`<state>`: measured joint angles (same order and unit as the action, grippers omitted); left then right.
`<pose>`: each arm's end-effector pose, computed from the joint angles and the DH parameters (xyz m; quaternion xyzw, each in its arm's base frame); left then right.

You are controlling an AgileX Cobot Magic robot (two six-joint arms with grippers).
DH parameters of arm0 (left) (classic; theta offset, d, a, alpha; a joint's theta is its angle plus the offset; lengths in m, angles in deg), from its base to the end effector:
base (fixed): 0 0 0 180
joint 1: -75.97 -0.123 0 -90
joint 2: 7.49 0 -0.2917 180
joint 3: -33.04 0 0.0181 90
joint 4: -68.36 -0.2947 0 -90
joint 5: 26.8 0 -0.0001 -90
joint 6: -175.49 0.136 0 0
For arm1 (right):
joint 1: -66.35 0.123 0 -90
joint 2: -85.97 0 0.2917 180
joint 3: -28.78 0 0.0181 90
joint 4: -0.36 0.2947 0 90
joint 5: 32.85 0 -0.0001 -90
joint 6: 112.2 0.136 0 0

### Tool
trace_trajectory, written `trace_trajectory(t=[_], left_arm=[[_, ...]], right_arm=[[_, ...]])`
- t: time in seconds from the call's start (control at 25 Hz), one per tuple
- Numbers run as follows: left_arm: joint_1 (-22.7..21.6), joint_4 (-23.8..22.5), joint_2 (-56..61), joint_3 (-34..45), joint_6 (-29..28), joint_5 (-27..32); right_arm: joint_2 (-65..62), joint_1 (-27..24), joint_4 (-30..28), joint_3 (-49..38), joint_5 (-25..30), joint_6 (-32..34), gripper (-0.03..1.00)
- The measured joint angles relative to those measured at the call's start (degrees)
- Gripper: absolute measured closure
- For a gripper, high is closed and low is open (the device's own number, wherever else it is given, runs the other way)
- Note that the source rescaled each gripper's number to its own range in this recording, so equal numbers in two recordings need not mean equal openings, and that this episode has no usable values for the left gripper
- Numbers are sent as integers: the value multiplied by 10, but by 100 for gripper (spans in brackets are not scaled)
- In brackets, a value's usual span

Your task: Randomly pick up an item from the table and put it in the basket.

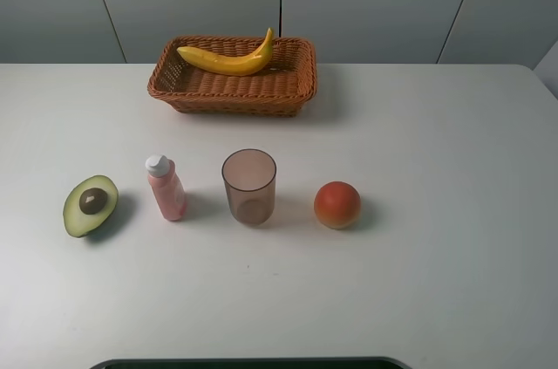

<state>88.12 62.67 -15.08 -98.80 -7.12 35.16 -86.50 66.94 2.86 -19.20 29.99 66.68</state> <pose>0.0654 -0.0019 0.2795 0.0684 0.8521 -0.0172 0.5187 0.0630 0.0059 0.2784 -0.0142 0.8584 0.0194 0.5124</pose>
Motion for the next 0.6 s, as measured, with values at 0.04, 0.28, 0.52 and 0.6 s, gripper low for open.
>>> trace_trajectory(t=[0.04, 0.28, 0.52, 0.6], left_arm=[[0, 0, 0, 0, 0, 0], [0, 0, 0, 0, 0, 0], [0, 0, 0, 0, 0, 0], [0, 0, 0, 0, 0, 0]], right_arm=[[0, 0, 0, 0, 0, 0, 0], [0, 0, 0, 0, 0, 0, 0], [0, 0, 0, 0, 0, 0, 0], [0, 0, 0, 0, 0, 0, 0]])
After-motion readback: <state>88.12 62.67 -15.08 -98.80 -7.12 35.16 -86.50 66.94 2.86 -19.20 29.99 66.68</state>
